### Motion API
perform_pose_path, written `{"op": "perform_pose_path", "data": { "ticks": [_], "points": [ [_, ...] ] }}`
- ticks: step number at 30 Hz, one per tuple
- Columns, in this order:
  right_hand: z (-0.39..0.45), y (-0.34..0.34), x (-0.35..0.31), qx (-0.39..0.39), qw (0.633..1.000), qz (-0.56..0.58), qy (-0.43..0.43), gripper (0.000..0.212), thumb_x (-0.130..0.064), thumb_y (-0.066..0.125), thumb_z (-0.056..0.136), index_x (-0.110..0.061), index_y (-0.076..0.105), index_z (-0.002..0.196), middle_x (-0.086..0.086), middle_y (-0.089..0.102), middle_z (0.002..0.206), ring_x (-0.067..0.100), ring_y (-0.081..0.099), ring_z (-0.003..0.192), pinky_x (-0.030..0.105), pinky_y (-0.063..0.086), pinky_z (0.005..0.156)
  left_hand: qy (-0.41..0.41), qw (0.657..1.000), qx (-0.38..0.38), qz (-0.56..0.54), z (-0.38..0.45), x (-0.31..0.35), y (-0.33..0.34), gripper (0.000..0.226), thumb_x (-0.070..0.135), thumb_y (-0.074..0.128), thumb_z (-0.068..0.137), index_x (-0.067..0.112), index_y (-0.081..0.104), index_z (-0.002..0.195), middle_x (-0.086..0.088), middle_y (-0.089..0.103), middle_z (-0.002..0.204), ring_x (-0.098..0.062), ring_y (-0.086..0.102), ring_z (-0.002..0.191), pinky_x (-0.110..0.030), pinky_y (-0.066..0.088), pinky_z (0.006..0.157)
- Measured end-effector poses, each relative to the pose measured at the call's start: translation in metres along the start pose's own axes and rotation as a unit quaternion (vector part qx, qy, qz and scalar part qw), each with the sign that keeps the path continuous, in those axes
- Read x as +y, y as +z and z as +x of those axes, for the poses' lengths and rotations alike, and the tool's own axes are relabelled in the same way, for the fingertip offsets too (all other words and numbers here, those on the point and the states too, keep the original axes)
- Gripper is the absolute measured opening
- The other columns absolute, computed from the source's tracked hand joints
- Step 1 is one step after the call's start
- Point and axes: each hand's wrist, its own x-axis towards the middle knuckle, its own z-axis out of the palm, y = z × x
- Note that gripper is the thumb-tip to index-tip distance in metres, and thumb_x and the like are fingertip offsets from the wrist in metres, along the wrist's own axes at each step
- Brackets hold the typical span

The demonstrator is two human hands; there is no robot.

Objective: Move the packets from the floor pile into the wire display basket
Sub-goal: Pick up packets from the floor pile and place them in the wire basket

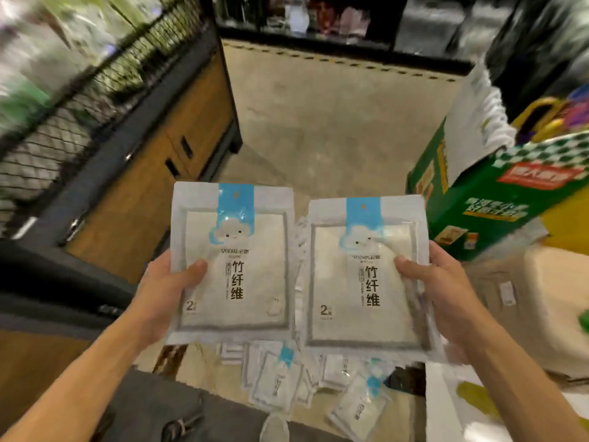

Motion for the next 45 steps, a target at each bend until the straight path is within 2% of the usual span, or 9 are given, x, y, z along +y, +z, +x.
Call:
{"op": "perform_pose_path", "data": {
  "ticks": [5,10,12,17,22,27,33,38,45],
  "points": [
    [-0.067,0.063,-0.105,-0.047,0.998,0.003,-0.048,0.032,0.000,0.065,0.095,-0.017,0.067,0.122,0.010,0.080,0.098,0.028,0.078,0.084,0.043,0.065,0.064,0.062,0.995,0.061,-0.054,-0.084,0.103,-0.065,0.023,0.008,0.061,0.093,0.015,0.066,0.114,-0.014,0.078,0.102,-0.030,0.077,0.085,-0.039,0.064,0.063],
    [-0.122,0.122,-0.177,-0.131,0.988,0.001,-0.087,0.028,0.000,0.064,0.094,-0.015,0.069,0.118,0.018,0.077,0.109,0.039,0.073,0.098,0.059,0.059,0.090,0.118,0.981,0.114,-0.106,-0.173,0.159,-0.128,0.043,0.020,0.073,0.083,0.007,0.062,0.123,-0.020,0.075,0.110,-0.039,0.074,0.096,-0.053,0.062,0.079],
    [-0.138,0.145,-0.199,-0.169,0.980,0.005,-0.101,0.026,0.004,0.064,0.093,-0.012,0.068,0.113,0.023,0.075,0.111,0.038,0.070,0.096,0.053,0.061,0.081,0.146,0.973,0.134,-0.118,-0.207,0.169,-0.146,0.057,0.031,0.081,0.076,0.008,0.062,0.125,-0.021,0.074,0.113,-0.041,0.073,0.100,-0.059,0.059,0.086],
    [-0.176,0.191,-0.220,-0.287,0.948,-0.016,-0.136,0.025,0.005,0.062,0.095,-0.013,0.066,0.112,0.015,0.079,0.098,0.027,0.077,0.077,0.038,0.064,0.059,0.179,0.948,0.220,-0.146,-0.297,0.160,-0.169,0.045,0.020,0.065,0.085,0.008,0.060,0.128,-0.019,0.074,0.116,-0.040,0.072,0.105,-0.057,0.059,0.088],
    [-0.212,0.225,-0.208,-0.393,0.908,-0.044,-0.142,0.027,0.005,0.064,0.093,-0.007,0.066,0.117,0.016,0.078,0.100,0.023,0.076,0.073,0.031,0.060,0.055,0.188,0.906,0.334,-0.182,-0.390,0.120,-0.172,0.033,0.012,0.062,0.091,0.008,0.062,0.124,-0.018,0.076,0.110,-0.036,0.075,0.098,-0.049,0.064,0.075],
    [-0.254,0.259,-0.180,-0.480,0.862,-0.081,-0.141,0.030,0.000,0.067,0.092,-0.010,0.069,0.121,0.016,0.077,0.108,0.028,0.076,0.085,0.034,0.062,0.062,0.166,0.857,0.443,-0.207,-0.481,0.069,-0.179,0.034,0.012,0.065,0.091,0.004,0.063,0.124,-0.019,0.074,0.114,-0.038,0.074,0.101,-0.056,0.054,0.094],
    [-0.329,0.296,-0.136,-0.564,0.810,-0.113,-0.114,0.028,-0.002,0.066,0.095,-0.011,0.066,0.121,0.015,0.078,0.105,0.038,0.076,0.094,0.053,0.060,0.084,0.143,0.808,0.520,-0.235,-0.576,0.014,-0.191,0.028,0.008,0.059,0.098,0.004,0.061,0.126,-0.018,0.075,0.112,-0.039,0.073,0.101,-0.056,0.057,0.089],
    [-0.390,0.336,-0.090,-0.593,0.785,-0.146,-0.101,0.028,-0.004,0.069,0.094,-0.011,0.066,0.120,0.014,0.079,0.105,0.031,0.078,0.087,0.040,0.062,0.067,0.150,0.780,0.547,-0.266,-0.632,-0.036,-0.219,0.032,0.011,0.063,0.092,0.002,0.061,0.123,-0.017,0.077,0.107,-0.034,0.076,0.093,-0.042,0.064,0.066],
    [-0.455,0.385,-0.024,-0.597,0.770,-0.194,-0.113,0.024,-0.005,0.067,0.096,-0.009,0.067,0.120,0.007,0.080,0.093,0.021,0.077,0.073,0.028,0.059,0.053,0.106,0.760,0.568,-0.298,-0.683,-0.119,-0.273,0.032,0.010,0.064,0.092,0.001,0.061,0.123,-0.017,0.077,0.106,-0.033,0.076,0.093,-0.042,0.062,0.067]
  ]
}}
